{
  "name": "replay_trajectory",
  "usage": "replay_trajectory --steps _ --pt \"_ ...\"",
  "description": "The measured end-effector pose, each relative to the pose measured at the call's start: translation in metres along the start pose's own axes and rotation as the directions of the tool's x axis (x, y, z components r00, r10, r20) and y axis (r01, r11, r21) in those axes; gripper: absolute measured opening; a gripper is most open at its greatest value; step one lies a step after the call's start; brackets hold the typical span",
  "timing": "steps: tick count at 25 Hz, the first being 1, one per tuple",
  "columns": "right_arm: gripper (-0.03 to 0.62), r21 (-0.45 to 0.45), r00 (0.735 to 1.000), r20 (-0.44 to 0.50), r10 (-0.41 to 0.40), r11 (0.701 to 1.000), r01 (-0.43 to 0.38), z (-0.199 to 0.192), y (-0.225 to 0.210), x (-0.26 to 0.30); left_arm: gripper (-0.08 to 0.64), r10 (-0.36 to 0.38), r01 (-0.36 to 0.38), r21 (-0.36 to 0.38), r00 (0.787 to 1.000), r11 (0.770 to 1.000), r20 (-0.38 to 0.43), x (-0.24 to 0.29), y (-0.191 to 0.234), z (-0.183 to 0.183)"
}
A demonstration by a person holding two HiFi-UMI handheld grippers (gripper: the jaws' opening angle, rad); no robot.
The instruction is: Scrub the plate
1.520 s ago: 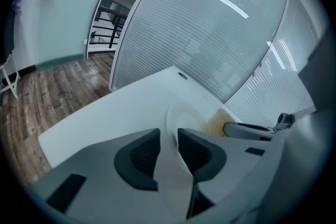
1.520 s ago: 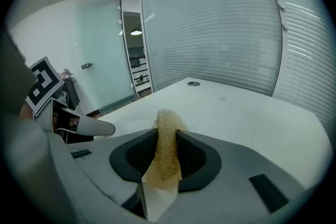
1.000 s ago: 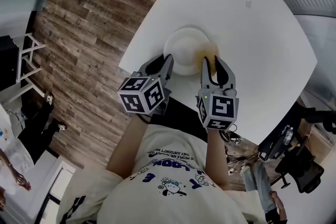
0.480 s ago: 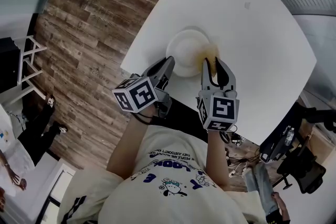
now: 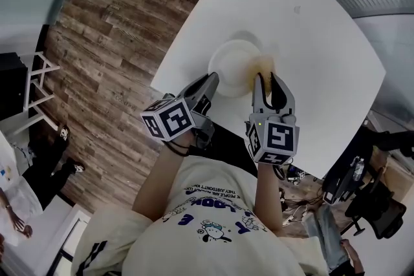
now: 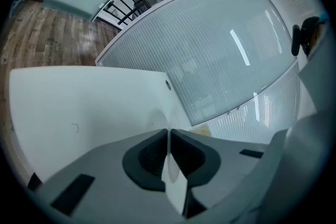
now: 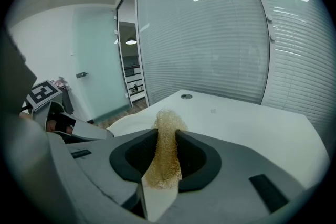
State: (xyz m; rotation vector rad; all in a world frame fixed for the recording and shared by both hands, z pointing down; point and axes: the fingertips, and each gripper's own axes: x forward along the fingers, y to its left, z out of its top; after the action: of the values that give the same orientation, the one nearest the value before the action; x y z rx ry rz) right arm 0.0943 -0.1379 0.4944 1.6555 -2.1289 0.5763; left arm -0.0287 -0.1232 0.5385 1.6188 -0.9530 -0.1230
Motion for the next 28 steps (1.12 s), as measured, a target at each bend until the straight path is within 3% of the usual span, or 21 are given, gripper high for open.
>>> replay_trajectory --steps 11,28 --pt "0.101 0.036 0.988 0.135 -0.075 0.997 0.07 0.05 -0.02 -0.029 0.04 -0.118 0.118 -0.024 0.993 0.993 0.005 0.003 -0.047 0.003" --pt "0.101 0.034 0.95 0.267 -0.16 0.987 0.157 0.111 -0.044 -0.065 0.04 -0.246 0.246 0.015 0.969 0.969 -0.004 -0.001 -0.109 0.003"
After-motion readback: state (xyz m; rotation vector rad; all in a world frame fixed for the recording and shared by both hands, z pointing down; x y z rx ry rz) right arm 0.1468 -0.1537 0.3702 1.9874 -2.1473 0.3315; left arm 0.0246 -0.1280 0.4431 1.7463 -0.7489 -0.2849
